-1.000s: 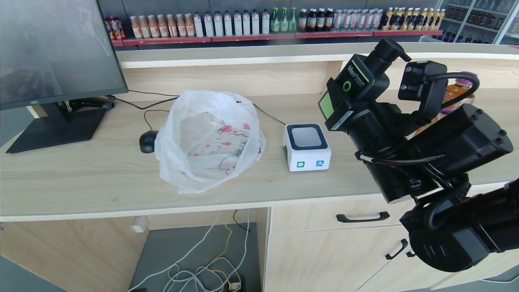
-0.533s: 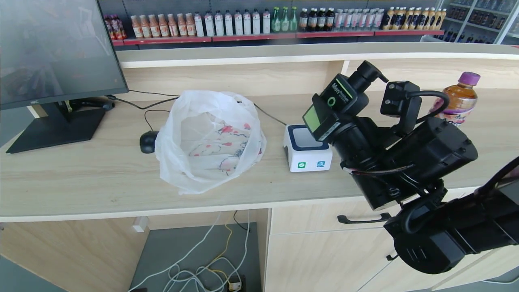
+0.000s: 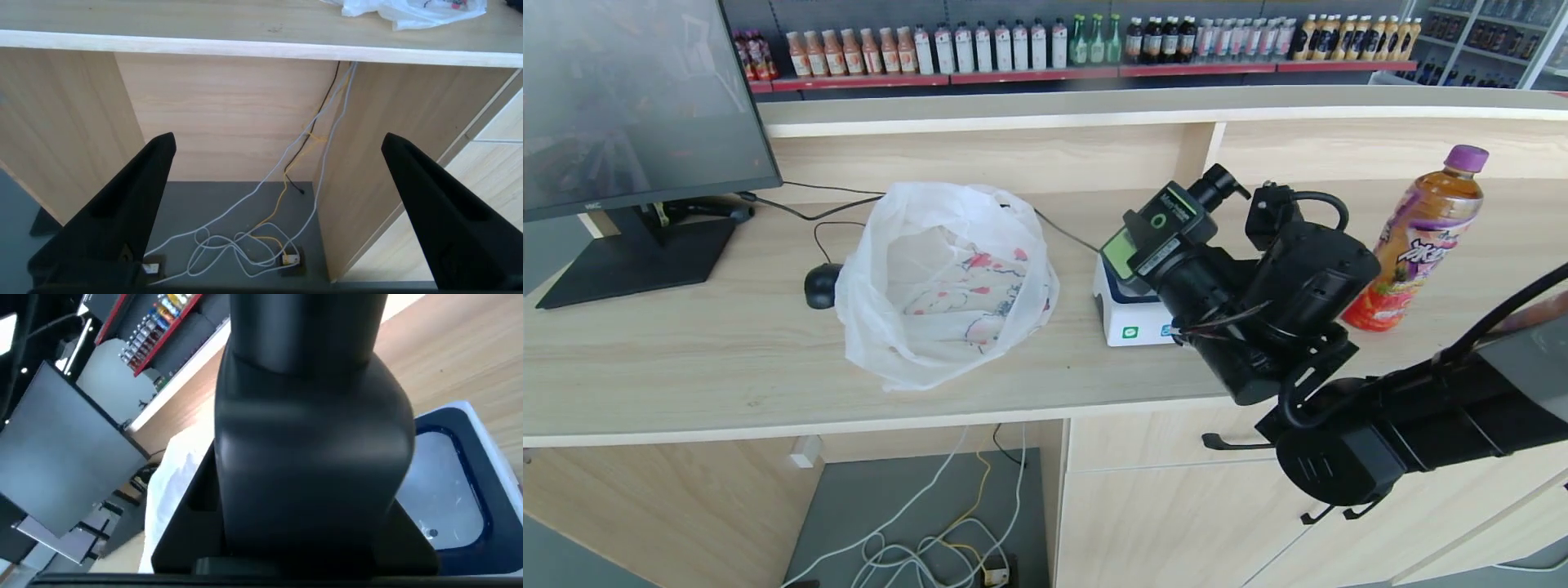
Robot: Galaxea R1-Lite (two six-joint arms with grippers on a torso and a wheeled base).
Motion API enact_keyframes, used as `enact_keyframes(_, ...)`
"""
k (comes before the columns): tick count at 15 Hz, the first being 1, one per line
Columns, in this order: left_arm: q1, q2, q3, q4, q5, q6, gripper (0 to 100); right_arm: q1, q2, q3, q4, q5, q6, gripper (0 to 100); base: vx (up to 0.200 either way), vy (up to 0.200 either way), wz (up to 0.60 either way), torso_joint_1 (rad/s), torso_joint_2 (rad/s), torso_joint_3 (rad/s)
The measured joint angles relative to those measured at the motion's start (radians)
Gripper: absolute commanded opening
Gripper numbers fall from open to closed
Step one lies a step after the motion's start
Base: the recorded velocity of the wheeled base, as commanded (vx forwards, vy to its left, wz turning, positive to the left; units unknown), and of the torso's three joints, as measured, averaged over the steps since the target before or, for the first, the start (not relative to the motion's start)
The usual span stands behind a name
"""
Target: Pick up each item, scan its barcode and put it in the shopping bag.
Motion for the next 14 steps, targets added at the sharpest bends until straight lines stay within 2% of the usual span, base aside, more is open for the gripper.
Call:
enact_keyframes(2,0.0,0.0,0.0,0.0,0.0,0.0,100,-0.011,0.0,-0.048,0.059,0.0,0.061,0,0.0,0.0,0.0,0.0,0.0,0.0)
enact_keyframes(4,0.0,0.0,0.0,0.0,0.001,0.0,100,-0.02,-0.005,-0.091,0.191,0.0,0.171,0,0.0,0.0,0.0,0.0,0.0,0.0)
enact_keyframes(7,0.0,0.0,0.0,0.0,0.0,0.0,100,-0.036,-0.013,-0.158,0.31,0.0,0.257,0,0.0,0.0,0.0,0.0,0.0,0.0)
enact_keyframes(10,0.0,0.0,0.0,0.0,0.001,0.0,100,-0.057,-0.011,-0.214,0.362,0.001,0.284,0,0.0,0.0,0.0,0.0,0.0,0.0)
enact_keyframes(14,0.0,0.0,0.0,0.0,0.0,0.0,100,-0.069,-0.001,-0.226,0.388,0.0,0.307,0,0.0,0.0,0.0,0.0,0.0,0.0)
